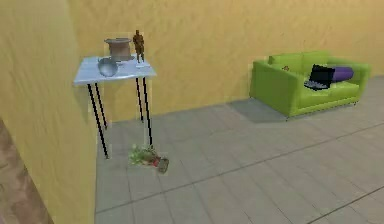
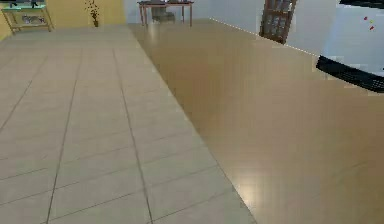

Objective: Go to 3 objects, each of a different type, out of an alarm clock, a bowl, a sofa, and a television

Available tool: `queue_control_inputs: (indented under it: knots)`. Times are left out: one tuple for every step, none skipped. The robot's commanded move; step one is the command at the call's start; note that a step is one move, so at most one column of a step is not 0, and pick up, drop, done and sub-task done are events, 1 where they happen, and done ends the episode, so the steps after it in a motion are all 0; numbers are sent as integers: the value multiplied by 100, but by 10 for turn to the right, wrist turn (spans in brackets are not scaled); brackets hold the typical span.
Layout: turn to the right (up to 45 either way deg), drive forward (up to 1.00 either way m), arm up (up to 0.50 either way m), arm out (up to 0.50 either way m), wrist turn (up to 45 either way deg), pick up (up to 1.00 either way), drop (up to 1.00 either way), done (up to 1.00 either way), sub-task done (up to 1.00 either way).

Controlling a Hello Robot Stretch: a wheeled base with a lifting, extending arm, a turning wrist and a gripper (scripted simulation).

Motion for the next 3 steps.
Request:
queue_control_inputs:
  knots:
    - [-360,0,0,0,0,0,0,0,0]
    - [0,50,0,0,0,0,0,0,0]
    - [360,0,0,0,0,0,0,0,0]
